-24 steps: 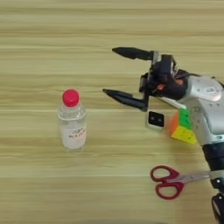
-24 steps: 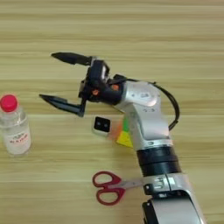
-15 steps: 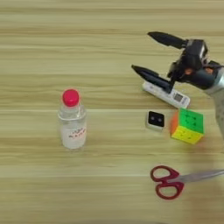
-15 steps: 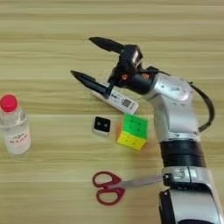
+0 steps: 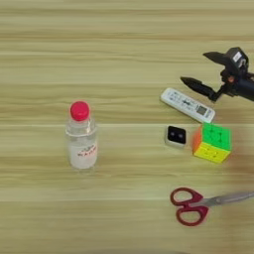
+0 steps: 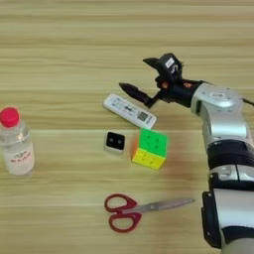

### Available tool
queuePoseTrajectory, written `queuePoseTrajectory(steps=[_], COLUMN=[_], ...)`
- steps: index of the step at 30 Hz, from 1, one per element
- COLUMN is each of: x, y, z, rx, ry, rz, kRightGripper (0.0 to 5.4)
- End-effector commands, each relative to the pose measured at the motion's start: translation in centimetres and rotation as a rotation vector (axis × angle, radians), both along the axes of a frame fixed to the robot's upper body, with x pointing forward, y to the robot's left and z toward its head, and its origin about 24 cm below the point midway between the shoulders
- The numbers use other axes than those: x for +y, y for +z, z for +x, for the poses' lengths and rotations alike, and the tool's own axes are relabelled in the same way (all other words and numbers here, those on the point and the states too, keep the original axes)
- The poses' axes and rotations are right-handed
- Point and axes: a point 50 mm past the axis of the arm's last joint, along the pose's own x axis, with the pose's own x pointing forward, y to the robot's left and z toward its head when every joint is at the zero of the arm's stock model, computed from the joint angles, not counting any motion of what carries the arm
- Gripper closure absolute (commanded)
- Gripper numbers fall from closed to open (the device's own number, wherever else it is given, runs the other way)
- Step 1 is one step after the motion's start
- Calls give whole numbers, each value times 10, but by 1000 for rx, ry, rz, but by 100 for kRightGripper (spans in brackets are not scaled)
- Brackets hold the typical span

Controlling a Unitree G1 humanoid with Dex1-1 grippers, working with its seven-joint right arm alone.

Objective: Move the objects on the table

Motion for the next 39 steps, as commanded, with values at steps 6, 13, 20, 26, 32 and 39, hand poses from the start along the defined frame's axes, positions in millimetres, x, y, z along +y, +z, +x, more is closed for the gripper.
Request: queuePoseTrajectory(steps=[6, 13, 20, 26, 32, 39], x=[3, 6, 11, 16, 19, 21], y=[19, 9, 0, -7, -13, -21], z=[19, 24, 26, 27, 27, 25], rx=[10, 49, 78, 102, 117, 127], ry=[-29, -69, -75, -61, -53, -51], rz=[-124, -134, -159, -177, -198, -246], kRightGripper=[5, 5, 5, 5, 5, 53])
